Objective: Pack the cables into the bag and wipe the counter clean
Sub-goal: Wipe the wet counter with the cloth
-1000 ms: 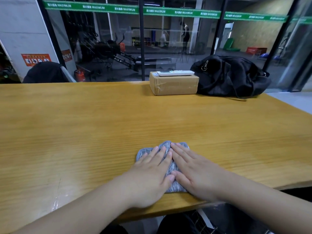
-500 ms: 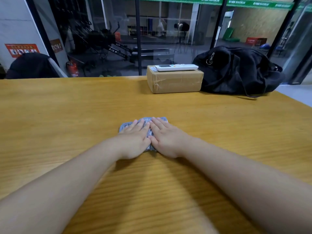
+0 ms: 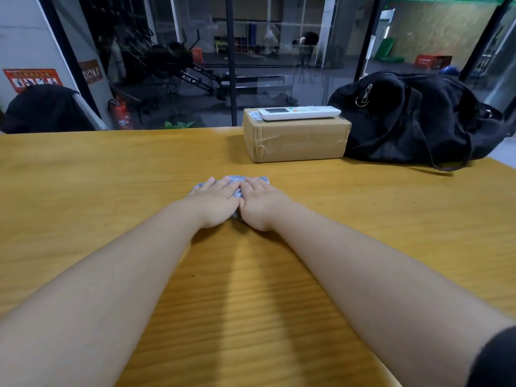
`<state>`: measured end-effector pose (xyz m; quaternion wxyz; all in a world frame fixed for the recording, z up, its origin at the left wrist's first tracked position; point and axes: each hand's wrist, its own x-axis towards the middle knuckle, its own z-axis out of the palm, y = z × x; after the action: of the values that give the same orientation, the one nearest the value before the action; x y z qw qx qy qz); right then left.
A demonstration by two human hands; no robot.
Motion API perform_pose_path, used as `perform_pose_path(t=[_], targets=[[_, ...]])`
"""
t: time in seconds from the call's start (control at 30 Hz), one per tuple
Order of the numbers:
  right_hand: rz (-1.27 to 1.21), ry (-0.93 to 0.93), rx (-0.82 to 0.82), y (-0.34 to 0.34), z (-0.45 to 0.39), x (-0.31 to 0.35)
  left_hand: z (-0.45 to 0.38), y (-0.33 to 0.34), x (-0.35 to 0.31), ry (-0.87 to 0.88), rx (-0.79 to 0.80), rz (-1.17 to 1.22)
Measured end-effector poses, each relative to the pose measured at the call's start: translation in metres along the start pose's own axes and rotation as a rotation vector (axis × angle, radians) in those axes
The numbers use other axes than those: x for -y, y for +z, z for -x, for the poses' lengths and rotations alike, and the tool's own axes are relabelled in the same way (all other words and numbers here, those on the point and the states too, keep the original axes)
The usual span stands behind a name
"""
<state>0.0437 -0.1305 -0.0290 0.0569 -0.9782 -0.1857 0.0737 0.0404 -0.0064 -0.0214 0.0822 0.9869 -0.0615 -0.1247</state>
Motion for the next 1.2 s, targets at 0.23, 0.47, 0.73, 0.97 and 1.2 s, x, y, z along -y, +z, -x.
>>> perform_pose_path(t=[0.23,0.47,0.73,0.97,1.2], targets=[[-0.018,0.097,0.017,-0.005,0.027,-0.038,-0.014,0.009,-0.048,0.062,0.012,-0.003],[0.001,0.109,-0.001,-0.003,0.096,-0.059,0.022,0.030,-0.089,0.156,0.011,-0.043],[-0.010,0.085,-0.011,0.013,0.173,-0.064,0.099,0.053,-0.117,0.245,0.005,-0.063],[0.052,0.020,-0.039,0.024,0.250,-0.037,0.176,0.073,-0.113,0.341,0.023,-0.091],[0.055,-0.046,-0.029,0.041,0.288,0.003,0.241,0.085,-0.085,0.371,0.039,-0.147]])
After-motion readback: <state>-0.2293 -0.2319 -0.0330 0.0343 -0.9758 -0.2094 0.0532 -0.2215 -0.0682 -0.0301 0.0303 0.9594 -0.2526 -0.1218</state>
